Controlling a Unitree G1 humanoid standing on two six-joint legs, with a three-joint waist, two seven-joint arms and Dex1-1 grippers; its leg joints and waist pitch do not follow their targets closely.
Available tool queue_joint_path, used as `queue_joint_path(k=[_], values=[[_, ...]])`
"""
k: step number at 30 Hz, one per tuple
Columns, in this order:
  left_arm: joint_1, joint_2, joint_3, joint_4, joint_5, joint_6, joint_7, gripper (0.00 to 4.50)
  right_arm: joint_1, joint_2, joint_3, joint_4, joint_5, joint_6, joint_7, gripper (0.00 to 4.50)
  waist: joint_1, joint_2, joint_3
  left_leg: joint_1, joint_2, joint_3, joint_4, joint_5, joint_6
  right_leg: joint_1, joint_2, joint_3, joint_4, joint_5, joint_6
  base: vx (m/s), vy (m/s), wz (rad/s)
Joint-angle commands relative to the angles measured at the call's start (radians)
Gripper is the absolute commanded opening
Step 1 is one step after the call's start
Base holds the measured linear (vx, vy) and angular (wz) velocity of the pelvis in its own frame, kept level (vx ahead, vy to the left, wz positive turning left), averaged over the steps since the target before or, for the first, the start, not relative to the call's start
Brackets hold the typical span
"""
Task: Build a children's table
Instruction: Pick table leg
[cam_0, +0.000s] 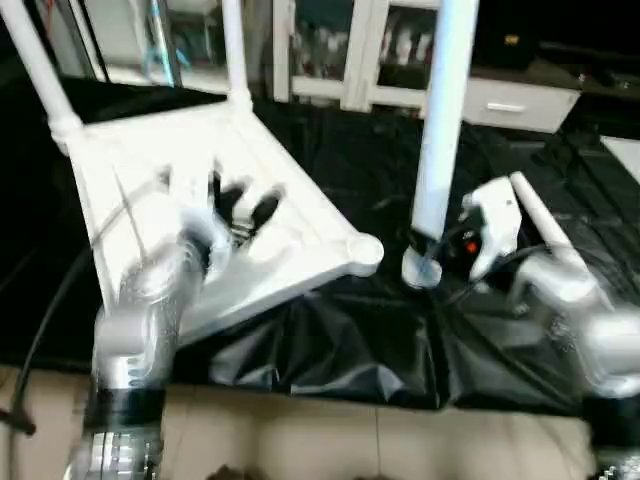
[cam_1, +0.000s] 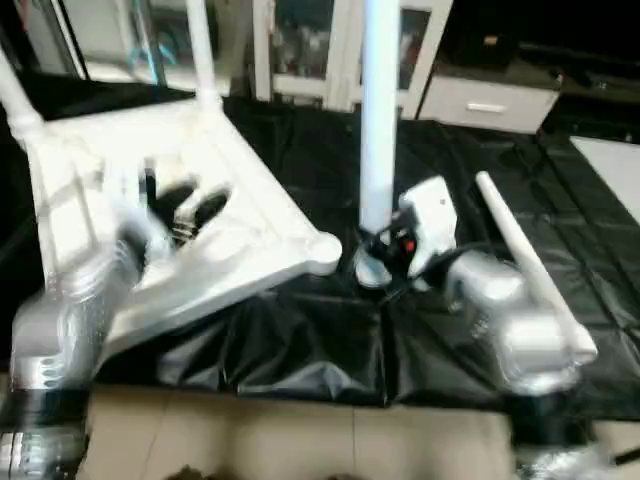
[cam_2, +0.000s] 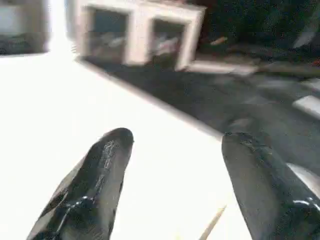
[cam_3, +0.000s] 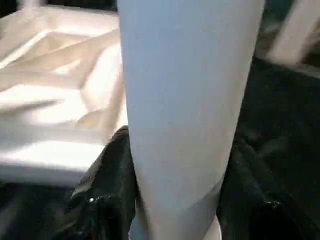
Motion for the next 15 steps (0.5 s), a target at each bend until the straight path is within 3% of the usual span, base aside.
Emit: queue_joint_path(k=[1, 2, 3, 5, 7, 9, 10, 11, 12, 13, 14, 15], values=[[0.009, -0.023, -0.024, -0.028, 0.064, -0.036, 0.097, 3.30, 0.011, 0.024, -0.027, -0.021, -0.021, -0.028, -0.082, 1.87, -0.007, 0.005, -0.069, 0.017, 0.016, 0.007, -0.073, -0.186, -0.009, 0.044, -0.025, 0.035, -0.072, -0.241, -0.125, 0.000, 0.000, 0.00], [0.020, -0.034, -0.028, -0.020, 0.083, -0.056, 0.122, 3.30, 0.019, 0.038, -0.034, -0.018, -0.020, -0.034, -0.097, 1.87, -0.004, 0.004, -0.068, 0.016, 0.015, 0.005, -0.075, -0.223, -0.012, 0.044, -0.025, 0.035, -0.077, -0.281, -0.107, 0.000, 0.000, 0.00], [0.030, -0.056, -0.026, -0.009, 0.091, -0.072, 0.148, 3.30, 0.034, 0.059, -0.046, -0.016, -0.011, -0.053, -0.105, 1.87, -0.003, 0.012, -0.067, 0.016, 0.016, 0.003, -0.078, -0.240, -0.016, 0.043, -0.026, 0.035, -0.078, -0.292, -0.099, 0.000, 0.000, 0.00], [0.036, -0.083, -0.027, -0.001, 0.104, -0.092, 0.178, 3.30, 0.064, 0.090, -0.068, -0.032, 0.017, -0.061, -0.104, 1.87, -0.004, 0.010, -0.064, 0.017, 0.013, 0.001, -0.080, -0.298, -0.023, 0.041, -0.026, 0.034, -0.088, -0.336, -0.069, 0.000, 0.000, 0.00], [0.033, -0.090, -0.037, 0.003, 0.120, -0.098, 0.192, 3.30, 0.077, 0.091, -0.064, -0.039, 0.015, -0.063, -0.102, 1.87, -0.004, 0.009, -0.067, 0.013, 0.013, -0.002, -0.081, -0.290, -0.021, 0.044, -0.026, 0.034, -0.086, -0.317, -0.058, 0.000, 0.000, 0.00], [0.034, -0.093, -0.059, 0.003, 0.150, -0.102, 0.209, 3.30, 0.097, 0.083, -0.044, -0.046, -0.008, -0.078, -0.099, 1.87, -0.009, 0.012, -0.065, 0.017, 0.019, -0.012, -0.085, -0.301, -0.040, 0.042, -0.011, 0.025, -0.084, -0.298, -0.055, 0.000, 0.000, 0.00], [0.043, -0.096, -0.077, -0.006, 0.175, -0.100, 0.230, 3.30, 0.111, 0.091, -0.035, -0.051, -0.025, -0.092, -0.107, 1.87, -0.018, 0.004, -0.065, 0.014, 0.020, -0.013, -0.085, -0.311, -0.050, 0.044, -0.003, 0.019, -0.084, -0.276, -0.055, 0.000, 0.000, 0.00], [0.045, -0.096, -0.082, -0.007, 0.182, -0.103, 0.237, 3.30, 0.113, 0.098, -0.036, -0.050, -0.024, -0.096, -0.113, 1.87, -0.031, 0.017, -0.063, 0.030, 0.039, -0.030, -0.096, -0.339, -0.053, 0.039, 0.017, 0.001, -0.083, -0.239, -0.092, 0.000, 0.000, 0.00], [0.044, -0.100, -0.087, -0.004, 0.197, -0.113, 0.258, 3.30, 0.112, 0.105, -0.037, -0.047, -0.027, -0.103, -0.126, 1.87, -0.043, 0.025, -0.064, 0.039, 0.064, -0.048, -0.111, -0.342, -0.038, 0.039, 0.024, -0.010, -0.073, -0.202, -0.124, 0.004, -0.051, 0.02], [0.044, -0.100, -0.087, -0.004, 0.197, -0.113, 0.258, 3.30, 0.112, 0.105, -0.037, -0.047, -0.027, -0.103, -0.126, 1.87, -0.053, 0.032, -0.063, 0.044, 0.105, -0.072, -0.135, -0.332, -0.012, 0.040, 0.020, -0.020, -0.056, -0.160, -0.159, 0.004, -0.051, 0.02], [0.041, -0.101, -0.083, 0.000, 0.199, -0.119, 0.263, 3.30, 0.111, 0.106, -0.035, -0.044, -0.030, -0.109, -0.129, 1.87, -0.072, 0.049, -0.067, 0.058, 0.195, -0.113, -0.168, -0.277, 0.074, 0.026, 0.005, -0.039, 0.011, -0.073, -0.214, 0.008, -0.096, 0.01], [0.041, -0.110, -0.074, 0.000, 0.200, -0.122, 0.274, 3.30, 0.112, 0.109, -0.038, -0.041, -0.036, -0.112, -0.130, 1.87, -0.074, 0.058, -0.069, 0.061, 0.203, -0.114, -0.166, -0.249, 0.099, 0.019, -0.001, -0.043, 0.026, -0.060, -0.227, 0.010, -0.147, -0.01]])
